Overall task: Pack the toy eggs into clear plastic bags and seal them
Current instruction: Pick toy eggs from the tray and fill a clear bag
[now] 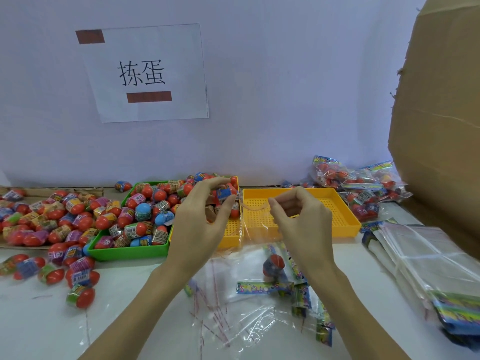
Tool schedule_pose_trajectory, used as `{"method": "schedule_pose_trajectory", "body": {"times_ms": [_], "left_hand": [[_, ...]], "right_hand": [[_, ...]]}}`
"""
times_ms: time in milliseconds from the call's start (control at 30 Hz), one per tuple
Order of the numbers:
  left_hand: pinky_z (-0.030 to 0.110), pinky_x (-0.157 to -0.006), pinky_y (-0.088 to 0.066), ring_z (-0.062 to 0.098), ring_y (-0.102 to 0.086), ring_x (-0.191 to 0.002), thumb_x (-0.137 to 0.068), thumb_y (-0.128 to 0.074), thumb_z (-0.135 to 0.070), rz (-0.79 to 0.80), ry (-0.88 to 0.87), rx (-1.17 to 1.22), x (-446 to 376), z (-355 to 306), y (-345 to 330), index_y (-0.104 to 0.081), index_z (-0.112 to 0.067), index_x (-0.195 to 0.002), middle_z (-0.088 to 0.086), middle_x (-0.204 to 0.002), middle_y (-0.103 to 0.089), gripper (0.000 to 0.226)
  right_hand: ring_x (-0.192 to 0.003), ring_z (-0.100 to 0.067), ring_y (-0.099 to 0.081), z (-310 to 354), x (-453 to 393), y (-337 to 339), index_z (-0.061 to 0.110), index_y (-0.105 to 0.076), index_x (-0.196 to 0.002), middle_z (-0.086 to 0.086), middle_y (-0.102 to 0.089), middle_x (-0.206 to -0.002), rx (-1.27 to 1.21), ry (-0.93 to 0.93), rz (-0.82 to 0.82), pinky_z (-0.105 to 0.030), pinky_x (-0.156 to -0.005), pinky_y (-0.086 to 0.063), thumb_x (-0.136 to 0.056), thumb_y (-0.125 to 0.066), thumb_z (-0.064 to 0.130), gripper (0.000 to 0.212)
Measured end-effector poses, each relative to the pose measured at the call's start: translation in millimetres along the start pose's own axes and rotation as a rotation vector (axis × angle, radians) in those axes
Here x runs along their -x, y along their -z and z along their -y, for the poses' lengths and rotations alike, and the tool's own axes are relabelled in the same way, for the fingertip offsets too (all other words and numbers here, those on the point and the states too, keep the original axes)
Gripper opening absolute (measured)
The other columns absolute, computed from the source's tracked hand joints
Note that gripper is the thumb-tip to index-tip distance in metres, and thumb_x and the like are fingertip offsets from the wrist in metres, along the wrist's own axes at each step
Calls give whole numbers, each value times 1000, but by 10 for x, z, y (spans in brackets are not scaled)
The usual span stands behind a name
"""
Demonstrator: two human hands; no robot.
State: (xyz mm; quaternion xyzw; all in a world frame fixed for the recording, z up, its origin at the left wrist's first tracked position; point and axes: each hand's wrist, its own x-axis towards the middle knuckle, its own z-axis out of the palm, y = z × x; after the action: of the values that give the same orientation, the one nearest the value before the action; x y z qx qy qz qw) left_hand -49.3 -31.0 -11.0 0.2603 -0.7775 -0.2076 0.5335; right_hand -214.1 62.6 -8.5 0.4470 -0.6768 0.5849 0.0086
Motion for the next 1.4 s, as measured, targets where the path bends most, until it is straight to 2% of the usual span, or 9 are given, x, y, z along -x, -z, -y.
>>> {"method": "schedule_pose_trajectory", "body": {"times_ms": [100, 267, 533, 600, 667, 733, 1000, 1133, 1400], "left_hand": [[22, -75, -59, 11, -68, -97, -101, -72, -34, 7, -96, 62, -5, -69, 20, -63, -28, -125, -16, -116, -66, 26], [40, -64, -59, 21, -68, -105, -105, -67, -31, 228, -136, 160, 88, -150, -77, -61, -33, -128, -16, -121, -64, 25], [41, -63, -59, 24, -70, -96, -107, -63, -35, 166, -247, 171, 49, -123, -33, -60, -30, -134, -12, -122, -64, 28], [38, -64, -60, 22, -70, -91, -108, -62, -32, 212, -259, 109, 69, -88, -47, -59, -28, -135, -14, -123, -63, 28], [23, -69, -57, 12, -68, -97, -107, -63, -27, 234, -269, 37, 89, -41, -60, -60, -24, -135, -16, -123, -61, 28], [13, -74, -52, 4, -67, -99, -107, -63, -26, 244, -244, 15, 88, -9, -65, -60, -22, -134, -17, -121, -60, 28], [32, -61, -61, 10, -73, -82, -96, -77, -22, 335, -44, 32, 13, -6, 14, -65, -23, -131, -13, -117, -69, 37], [26, -61, -58, 10, -71, -84, -93, -82, -21, 371, -38, 7, -8, 2, 47, -67, -21, -122, -14, -111, -72, 33], [15, -72, -51, 8, -57, -89, -103, -65, -35, 445, -207, -132, 42, 3, 9, -71, -18, -130, -7, -126, -45, 32]], "right_hand": [[-74, -4, -69, 18, 4, 6, 19, -73, -93, 9, -72, -79, -11, -9, 3, -20, -68, -59, -95, -78, 27, 10], [-74, -8, -70, 74, 41, -18, 18, -72, -94, 7, -72, -80, -72, 4, 39, -32, -66, -62, -96, -76, 28, 11], [-71, -8, -70, 81, 39, -6, 17, -70, -93, 7, -71, -77, -96, 27, 48, -33, -64, -61, -97, -75, 26, 11], [-71, -8, -70, 82, 41, -19, 17, -70, -95, 6, -72, -79, -102, 32, 59, -31, -63, -61, -97, -75, 26, 11], [-69, -8, -70, 81, 36, -20, 16, -70, -96, 5, -73, -80, -114, 41, 72, -25, -61, -59, -97, -75, 25, 10], [-68, -7, -70, 78, 33, -13, 16, -70, -97, 6, -72, -80, -122, 47, 80, -18, -59, -55, -97, -75, 24, 9], [-68, -8, -70, 66, 20, 1, 17, -69, -94, 8, -71, -79, -127, 59, 51, -20, -59, -57, -97, -75, 25, 10], [-68, -8, -70, 61, 15, 3, 17, -69, -94, 8, -70, -78, -121, 67, 57, -25, -60, -59, -97, -75, 25, 10], [-68, -9, -69, 74, 16, 12, 17, -69, -95, 7, -70, -78, -123, 83, 48, -26, -62, -59, -97, -75, 22, 8]]}}
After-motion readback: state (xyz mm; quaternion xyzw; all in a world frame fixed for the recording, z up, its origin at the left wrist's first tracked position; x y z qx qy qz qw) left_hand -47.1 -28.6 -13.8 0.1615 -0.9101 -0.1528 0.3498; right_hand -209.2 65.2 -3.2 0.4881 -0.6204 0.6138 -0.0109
